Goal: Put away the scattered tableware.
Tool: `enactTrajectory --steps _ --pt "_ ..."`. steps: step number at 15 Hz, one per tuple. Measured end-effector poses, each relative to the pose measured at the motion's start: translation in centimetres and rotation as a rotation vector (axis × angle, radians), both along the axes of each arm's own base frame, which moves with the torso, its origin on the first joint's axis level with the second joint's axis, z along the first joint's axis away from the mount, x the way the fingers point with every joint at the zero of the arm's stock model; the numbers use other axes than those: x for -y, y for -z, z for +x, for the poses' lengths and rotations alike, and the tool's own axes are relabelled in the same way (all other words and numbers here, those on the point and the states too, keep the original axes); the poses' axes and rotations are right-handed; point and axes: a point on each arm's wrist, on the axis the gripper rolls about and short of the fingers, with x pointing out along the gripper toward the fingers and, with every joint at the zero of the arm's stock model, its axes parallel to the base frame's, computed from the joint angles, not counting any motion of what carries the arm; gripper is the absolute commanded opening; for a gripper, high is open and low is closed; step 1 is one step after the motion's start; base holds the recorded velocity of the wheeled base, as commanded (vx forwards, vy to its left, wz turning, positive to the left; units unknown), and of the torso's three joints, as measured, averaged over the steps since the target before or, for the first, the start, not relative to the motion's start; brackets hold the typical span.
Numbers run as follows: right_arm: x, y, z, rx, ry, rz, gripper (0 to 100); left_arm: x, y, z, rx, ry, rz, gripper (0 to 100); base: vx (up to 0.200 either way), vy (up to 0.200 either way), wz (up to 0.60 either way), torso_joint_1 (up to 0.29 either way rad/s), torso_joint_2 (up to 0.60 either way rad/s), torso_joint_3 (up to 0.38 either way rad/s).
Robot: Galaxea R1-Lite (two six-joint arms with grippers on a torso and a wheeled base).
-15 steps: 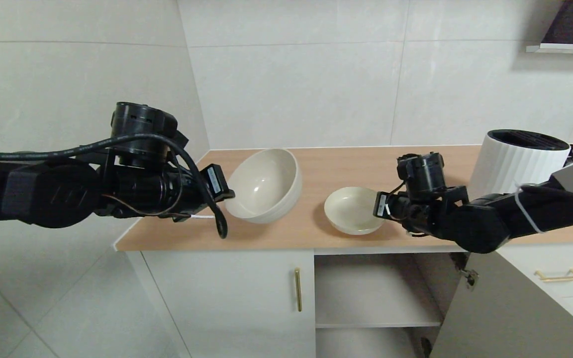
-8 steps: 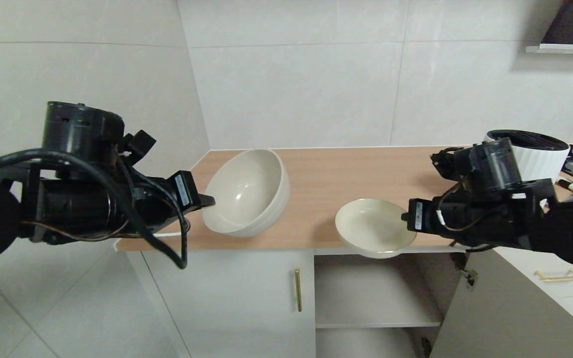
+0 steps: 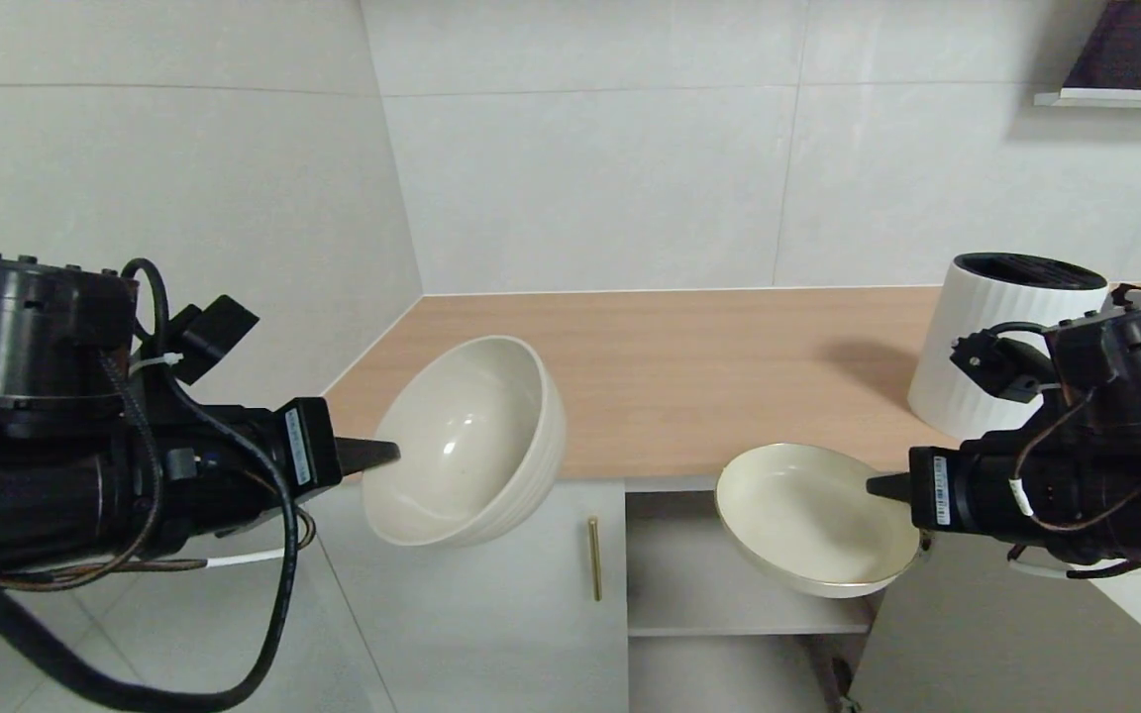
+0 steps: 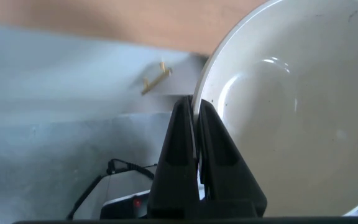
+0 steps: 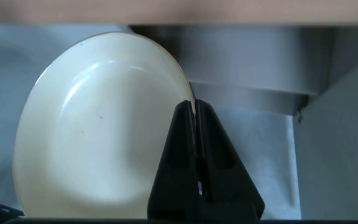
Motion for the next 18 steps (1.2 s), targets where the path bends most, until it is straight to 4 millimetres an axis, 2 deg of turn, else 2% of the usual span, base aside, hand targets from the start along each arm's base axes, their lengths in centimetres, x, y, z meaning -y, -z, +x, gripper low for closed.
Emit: enactTrajectory --steps 12,18 --pt "0.1 0.6 0.3 -0.019 0.015 -0.014 0 0.1 0.4 0.2 -0.014 -0.001 0.006 0 0.000 0.000 0.00 0.000 0.00 0.000" --pt "0.0 1.0 0.5 -0.032 0.017 -0.020 0 0.1 0.5 0.3 -0.017 -0.001 0.007 0 0.000 0.000 0.00 -0.159 0.39 0.216"
